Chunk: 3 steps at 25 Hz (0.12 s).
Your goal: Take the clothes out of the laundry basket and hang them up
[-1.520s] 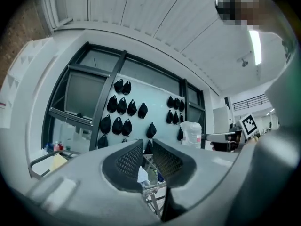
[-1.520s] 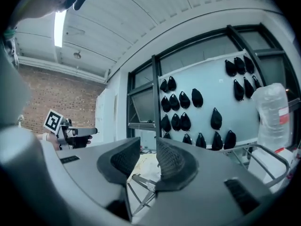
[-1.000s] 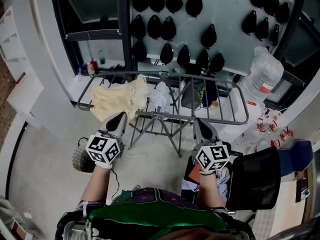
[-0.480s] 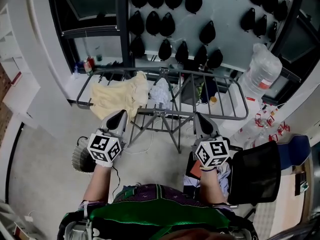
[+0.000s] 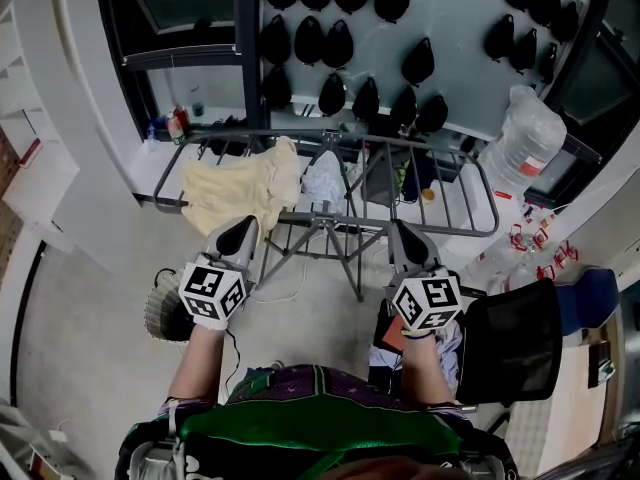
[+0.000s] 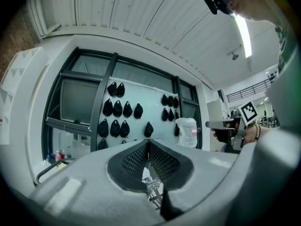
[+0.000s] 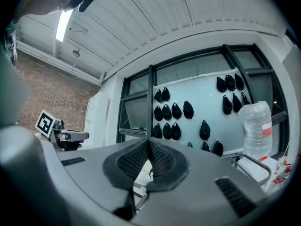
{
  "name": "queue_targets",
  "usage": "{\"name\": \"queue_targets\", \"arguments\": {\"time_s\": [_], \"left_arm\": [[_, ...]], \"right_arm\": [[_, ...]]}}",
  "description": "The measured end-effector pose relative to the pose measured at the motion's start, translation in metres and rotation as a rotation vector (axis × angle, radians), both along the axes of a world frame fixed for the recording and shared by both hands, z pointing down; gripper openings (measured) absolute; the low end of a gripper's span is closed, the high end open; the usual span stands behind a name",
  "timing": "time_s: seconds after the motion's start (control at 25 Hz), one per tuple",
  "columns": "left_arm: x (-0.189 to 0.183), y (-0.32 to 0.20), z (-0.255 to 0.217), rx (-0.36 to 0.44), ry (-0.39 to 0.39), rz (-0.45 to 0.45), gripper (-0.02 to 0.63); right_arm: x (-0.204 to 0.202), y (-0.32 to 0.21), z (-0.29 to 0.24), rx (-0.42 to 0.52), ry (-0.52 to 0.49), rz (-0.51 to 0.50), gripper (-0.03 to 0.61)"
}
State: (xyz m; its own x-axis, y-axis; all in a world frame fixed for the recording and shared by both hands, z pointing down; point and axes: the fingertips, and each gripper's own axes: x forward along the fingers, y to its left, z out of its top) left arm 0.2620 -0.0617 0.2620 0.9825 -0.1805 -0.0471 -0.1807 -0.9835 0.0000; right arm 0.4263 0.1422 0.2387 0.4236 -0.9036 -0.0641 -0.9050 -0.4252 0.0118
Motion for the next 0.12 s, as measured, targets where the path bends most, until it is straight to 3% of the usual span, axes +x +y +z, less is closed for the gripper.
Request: {"name": "queue_targets", "arguments": {"time_s": [0.12], "left_arm": [[-0.0001,-0.0026,0.0005,0.000,0.001,0.002,0.018]], "right_arm": [[-0.0008,-0.0032,-0.0001,-0.006,0.007,0.002,0.000]]}}
